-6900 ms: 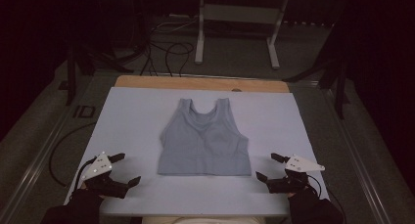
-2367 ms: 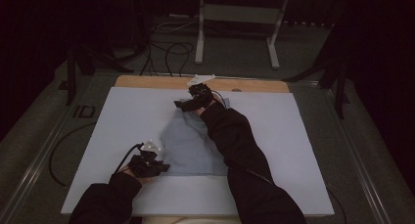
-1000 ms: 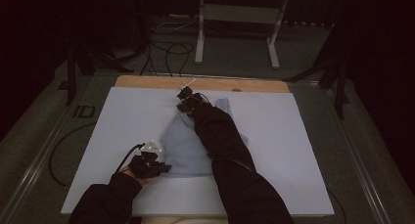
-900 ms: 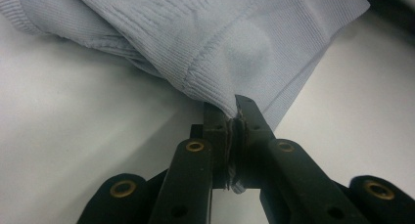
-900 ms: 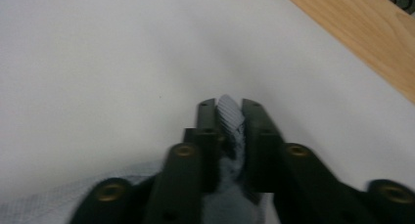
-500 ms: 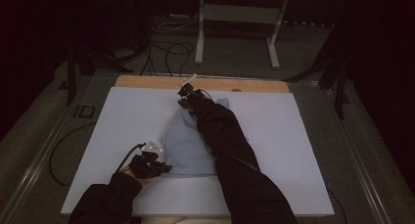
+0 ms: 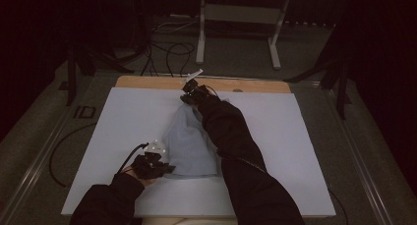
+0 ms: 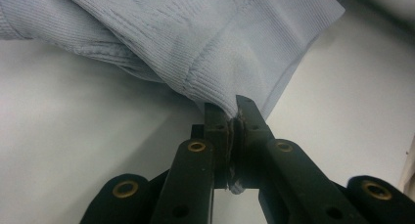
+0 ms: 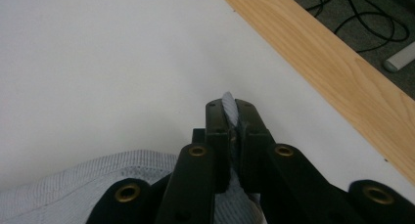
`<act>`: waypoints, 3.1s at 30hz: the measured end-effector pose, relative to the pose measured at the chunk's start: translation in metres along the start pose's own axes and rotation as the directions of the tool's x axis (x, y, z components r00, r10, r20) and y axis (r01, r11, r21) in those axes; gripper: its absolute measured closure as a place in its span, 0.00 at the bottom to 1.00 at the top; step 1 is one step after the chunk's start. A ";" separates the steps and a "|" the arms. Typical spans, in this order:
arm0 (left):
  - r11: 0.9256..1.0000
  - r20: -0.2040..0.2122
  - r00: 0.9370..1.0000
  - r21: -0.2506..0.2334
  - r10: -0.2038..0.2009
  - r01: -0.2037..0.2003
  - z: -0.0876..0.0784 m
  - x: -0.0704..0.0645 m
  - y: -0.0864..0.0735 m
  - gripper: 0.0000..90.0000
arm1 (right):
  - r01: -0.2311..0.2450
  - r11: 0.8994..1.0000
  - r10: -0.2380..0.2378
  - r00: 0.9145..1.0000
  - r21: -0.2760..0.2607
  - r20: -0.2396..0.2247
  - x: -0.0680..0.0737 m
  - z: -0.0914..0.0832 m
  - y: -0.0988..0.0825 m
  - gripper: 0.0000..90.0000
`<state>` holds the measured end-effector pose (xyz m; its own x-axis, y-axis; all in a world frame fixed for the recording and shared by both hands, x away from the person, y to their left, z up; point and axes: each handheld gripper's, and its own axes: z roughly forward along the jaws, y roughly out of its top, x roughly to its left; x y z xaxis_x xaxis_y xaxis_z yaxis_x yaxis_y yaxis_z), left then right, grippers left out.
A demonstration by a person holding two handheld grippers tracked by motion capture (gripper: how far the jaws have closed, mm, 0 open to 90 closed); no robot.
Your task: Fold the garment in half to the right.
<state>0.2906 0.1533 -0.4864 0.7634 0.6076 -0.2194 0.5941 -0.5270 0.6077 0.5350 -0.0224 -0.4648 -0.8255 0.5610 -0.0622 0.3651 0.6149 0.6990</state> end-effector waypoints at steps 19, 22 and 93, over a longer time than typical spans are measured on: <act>0.997 -0.016 0.997 -0.012 0.079 -0.079 -0.007 -0.024 0.033 0.97 | 0.006 0.997 -0.004 1.000 -0.078 0.020 -0.012 -0.040 0.003 0.96; 0.995 -0.014 0.995 -0.009 0.101 -0.102 -0.005 -0.029 0.042 0.97 | -0.001 0.995 0.003 1.000 -0.096 0.018 -0.015 -0.047 0.002 0.96; 0.964 0.152 0.963 0.116 0.221 -0.240 0.125 -0.102 0.143 0.96 | -0.314 0.930 0.317 0.948 -0.193 -0.013 -0.098 -0.125 -0.142 0.15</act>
<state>0.3292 -0.0583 -0.4731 0.9053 0.3784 -0.1929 0.4192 -0.7225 0.5499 0.5103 -0.2339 -0.4686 -0.6727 0.7197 0.1721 0.5155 0.2889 0.8067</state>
